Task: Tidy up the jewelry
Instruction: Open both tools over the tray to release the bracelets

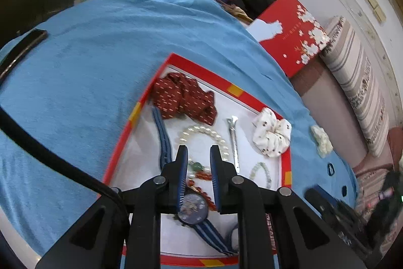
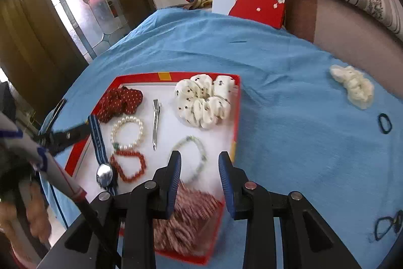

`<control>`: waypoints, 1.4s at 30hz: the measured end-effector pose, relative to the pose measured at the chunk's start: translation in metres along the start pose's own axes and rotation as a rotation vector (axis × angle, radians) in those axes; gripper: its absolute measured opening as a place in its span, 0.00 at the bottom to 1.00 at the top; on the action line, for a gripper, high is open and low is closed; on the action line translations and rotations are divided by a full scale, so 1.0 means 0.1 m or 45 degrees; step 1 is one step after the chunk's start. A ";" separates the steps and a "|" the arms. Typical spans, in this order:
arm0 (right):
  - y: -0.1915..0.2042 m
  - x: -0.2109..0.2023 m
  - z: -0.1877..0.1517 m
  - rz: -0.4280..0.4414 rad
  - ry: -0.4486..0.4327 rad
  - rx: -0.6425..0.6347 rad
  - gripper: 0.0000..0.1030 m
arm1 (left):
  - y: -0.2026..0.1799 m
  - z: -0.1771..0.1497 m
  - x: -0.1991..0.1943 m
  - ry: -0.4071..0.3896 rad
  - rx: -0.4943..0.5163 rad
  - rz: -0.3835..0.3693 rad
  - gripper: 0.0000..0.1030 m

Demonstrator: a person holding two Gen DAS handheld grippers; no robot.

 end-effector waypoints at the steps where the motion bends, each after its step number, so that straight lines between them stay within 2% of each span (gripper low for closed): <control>1: -0.02 -0.05 -0.02 0.000 -0.007 0.000 0.32 | 0.02 0.01 -0.01 -0.006 0.000 0.011 0.15; 14: 0.01 -0.54 -0.20 0.050 -0.084 0.040 0.32 | 0.06 0.02 -0.04 -0.026 0.033 0.063 0.16; 20: 0.07 -0.52 -0.27 0.053 -0.083 0.023 0.32 | 0.10 0.03 -0.06 -0.032 0.024 0.072 0.16; 30: 0.11 -0.31 -0.51 0.054 0.007 0.005 0.32 | 0.13 0.04 -0.07 -0.037 0.023 0.087 0.16; 42: 0.18 -0.33 -0.48 0.055 -0.006 0.004 0.32 | 0.18 0.04 -0.06 -0.042 -0.001 0.097 0.16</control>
Point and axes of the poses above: each gripper's, at about its wrist camera, not at the fingertips, and x roughly the way its jaws point, y to its left, z to its top, the point moved 9 cm from there along x, roughly the way its jaws point, and after that the axes turned 8 degrees about -y, right-handed, at the moved point
